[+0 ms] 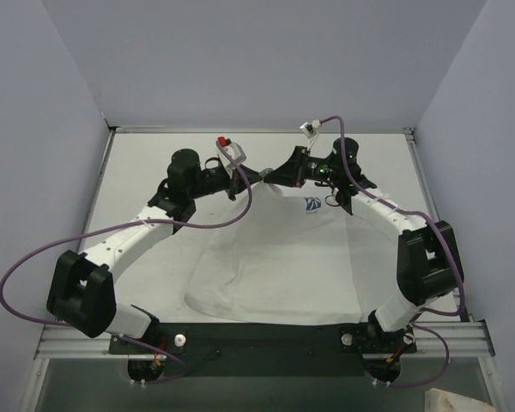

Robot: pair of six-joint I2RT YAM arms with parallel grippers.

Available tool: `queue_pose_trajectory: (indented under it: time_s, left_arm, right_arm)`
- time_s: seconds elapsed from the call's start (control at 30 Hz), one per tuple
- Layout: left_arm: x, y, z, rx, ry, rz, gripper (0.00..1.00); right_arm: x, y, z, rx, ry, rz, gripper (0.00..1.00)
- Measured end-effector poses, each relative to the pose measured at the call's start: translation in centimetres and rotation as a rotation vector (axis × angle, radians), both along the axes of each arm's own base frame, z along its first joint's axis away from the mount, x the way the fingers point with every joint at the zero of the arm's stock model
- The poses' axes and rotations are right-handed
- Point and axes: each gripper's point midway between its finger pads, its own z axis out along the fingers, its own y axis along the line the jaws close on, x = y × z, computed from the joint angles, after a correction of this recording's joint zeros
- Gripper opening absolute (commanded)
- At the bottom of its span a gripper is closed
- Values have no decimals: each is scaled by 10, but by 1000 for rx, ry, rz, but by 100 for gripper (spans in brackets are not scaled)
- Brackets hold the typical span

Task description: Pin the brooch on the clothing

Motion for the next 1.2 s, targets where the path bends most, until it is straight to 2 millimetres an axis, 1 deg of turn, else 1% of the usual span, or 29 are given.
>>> queue_pose_trajectory:
  time_s: [0.27,0.37,0.4,0.47,0.5,0.57,0.6,0.67,0.7,0.73,0.77,0.83,0.87,0.97,1.07,1.2]
  left_arm:
    - [2,1,6,-28,-7,3,0]
    - [2,2,5,-32,6,6,0]
    - [2,2,5,-35,7,8,0]
    - [2,2,6,-40,11,9,0]
    - [3,2,6,-42,12,11,0]
    - [3,2,6,-47,19,16,0]
    - [4,3,4,-47,24,22,0]
    - [6,5,0,-42,32,42,0]
    - [9,8,-4,-34,44,61,0]
    - [11,12,-10,-25,60,84,0]
    - [14,16,-17,-13,78,109,0]
    - [20,24,-27,4,103,153,0]
    - [23,27,-29,10,110,173,0]
    - [31,35,-34,12,133,233,0]
    - [40,41,-40,12,162,285,0]
    - [59,52,-53,21,222,381,0]
  right_arm:
    - [1,0,7,36,0,5,0]
    - [1,1,7,47,5,14,6]
    - [1,1,7,50,5,14,11]
    - [1,0,8,56,4,14,16]
    - [0,0,8,59,4,14,23]
    - [0,0,8,62,5,14,30]
    - [1,0,9,65,4,12,38]
    - [5,-3,10,73,6,-9,45]
    - [8,-6,12,79,0,-20,50]
    - [12,-10,14,84,-7,-36,53]
    - [14,-13,16,89,-19,-45,59]
    - [21,-18,18,94,-33,-73,66]
    - [23,-20,18,94,-37,-84,72]
    - [24,-23,14,81,-41,-108,80]
    - [23,-27,9,50,-46,-135,85]
    - [20,-31,8,13,-67,-161,89]
